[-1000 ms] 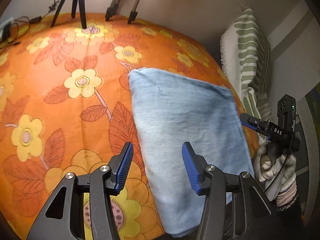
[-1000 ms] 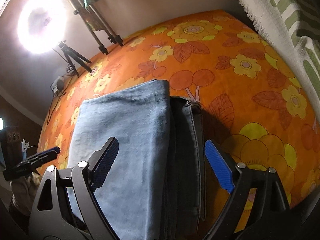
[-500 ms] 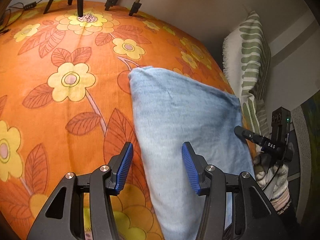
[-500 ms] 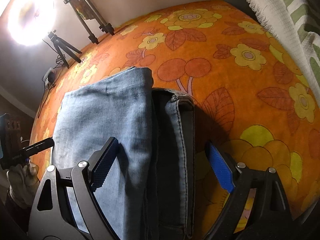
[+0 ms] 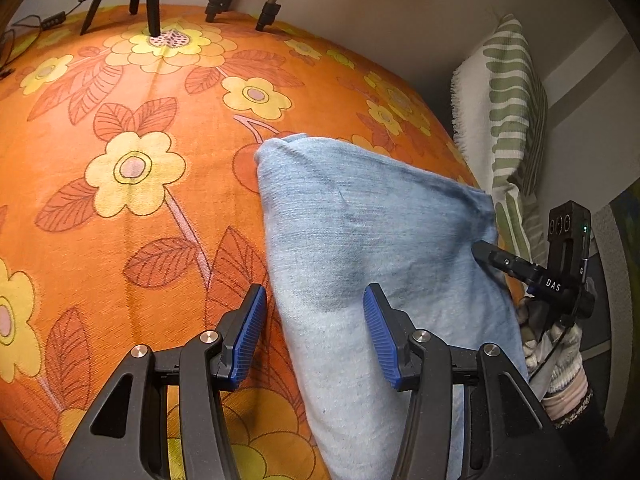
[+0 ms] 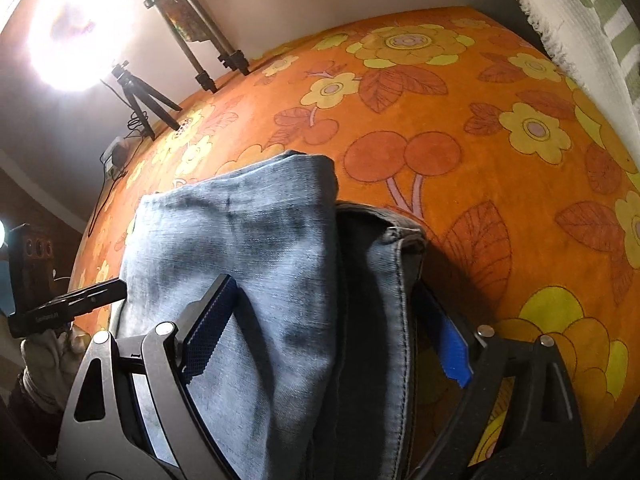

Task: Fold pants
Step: 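Move both tools to the folded jeans end and close the left tool on it, then lift the jeans end with the left tool and fold it over the stack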

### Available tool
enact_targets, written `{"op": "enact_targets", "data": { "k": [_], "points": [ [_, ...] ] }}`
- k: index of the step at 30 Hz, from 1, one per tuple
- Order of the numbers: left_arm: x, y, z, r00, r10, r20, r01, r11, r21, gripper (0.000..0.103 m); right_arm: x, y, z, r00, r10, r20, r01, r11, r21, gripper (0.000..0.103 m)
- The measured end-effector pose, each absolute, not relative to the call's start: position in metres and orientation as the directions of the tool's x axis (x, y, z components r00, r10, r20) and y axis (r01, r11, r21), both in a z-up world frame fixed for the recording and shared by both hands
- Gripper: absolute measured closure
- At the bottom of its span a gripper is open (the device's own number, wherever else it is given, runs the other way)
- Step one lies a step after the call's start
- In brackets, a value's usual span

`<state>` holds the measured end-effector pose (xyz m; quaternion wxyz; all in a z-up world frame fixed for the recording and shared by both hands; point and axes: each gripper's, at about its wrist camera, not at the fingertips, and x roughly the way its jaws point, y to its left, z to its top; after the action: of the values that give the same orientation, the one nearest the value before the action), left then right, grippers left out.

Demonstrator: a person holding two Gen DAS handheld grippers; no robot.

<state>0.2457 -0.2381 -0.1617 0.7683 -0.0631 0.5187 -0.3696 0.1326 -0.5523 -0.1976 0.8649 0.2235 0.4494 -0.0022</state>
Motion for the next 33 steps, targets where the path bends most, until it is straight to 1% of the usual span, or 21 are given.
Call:
{"op": "enact_targets", "data": {
  "k": [8, 12, 13, 14, 16, 19, 24, 27, 29, 32, 33],
  "points": [
    [0.245, -0.242, -0.162, 0.194, -0.640, -0.744, 0.518, 0.711, -0.476, 0.054, 0.133, -0.553, -0.199, 0.613, 0.216, -0.760, 0.181, 0.898, 0.402, 0.013],
    [0.245, -0.243, -0.163, 0.198, -0.640, -0.743, 0.522, 0.710, -0.473, 0.054, 0.133, -0.552, -0.199, 0.616, 0.234, -0.752, 0.168, 0.894, 0.415, 0.019],
    [0.245, -0.244, -0.163, 0.199, -0.639, -0.743, 0.524, 0.710, -0.471, 0.054, 0.132, -0.552, -0.199, 0.616, 0.248, -0.747, 0.161, 0.889, 0.428, 0.024],
    [0.245, -0.245, -0.163, 0.199, -0.640, -0.742, 0.528, 0.708, -0.469, 0.054, 0.132, -0.551, -0.199, 0.617, 0.256, -0.744, 0.158, 0.886, 0.436, 0.026],
    [0.243, -0.248, -0.163, 0.200, -0.638, -0.743, 0.536, 0.706, -0.463, 0.054, 0.132, -0.550, -0.199, 0.618, 0.255, -0.744, 0.158, 0.886, 0.435, 0.026],
    [0.242, -0.250, -0.163, 0.202, -0.637, -0.744, 0.546, 0.704, -0.455, 0.054, 0.133, -0.551, -0.201, 0.616, 0.300, -0.729, 0.146, 0.865, 0.479, 0.037],
    [0.242, -0.253, -0.164, 0.201, -0.641, -0.741, 0.556, 0.698, -0.452, 0.054, 0.133, -0.551, -0.202, 0.623, 0.304, -0.721, 0.154, 0.855, 0.495, 0.039],
    [0.242, -0.256, -0.164, 0.209, -0.638, -0.741, 0.558, 0.700, -0.445, 0.057, 0.134, -0.551, -0.203, 0.629, 0.313, -0.711, 0.165, 0.841, 0.516, 0.046],
    [0.242, -0.257, -0.164, 0.212, -0.639, -0.740, 0.555, 0.701, -0.447, 0.062, 0.135, -0.549, -0.203, 0.629, 0.314, -0.711, 0.168, 0.838, 0.519, 0.052],
    [0.241, -0.259, -0.164, 0.219, -0.639, -0.737, 0.554, 0.703, -0.445, 0.069, 0.136, -0.546, -0.201, 0.630, 0.307, -0.714, 0.176, 0.838, 0.516, 0.058],
    [0.240, -0.259, -0.163, 0.225, -0.637, -0.737, 0.556, 0.706, -0.440, 0.069, 0.136, -0.546, -0.201, 0.630, 0.303, -0.715, 0.180, 0.839, 0.514, 0.059]
  ]
}}
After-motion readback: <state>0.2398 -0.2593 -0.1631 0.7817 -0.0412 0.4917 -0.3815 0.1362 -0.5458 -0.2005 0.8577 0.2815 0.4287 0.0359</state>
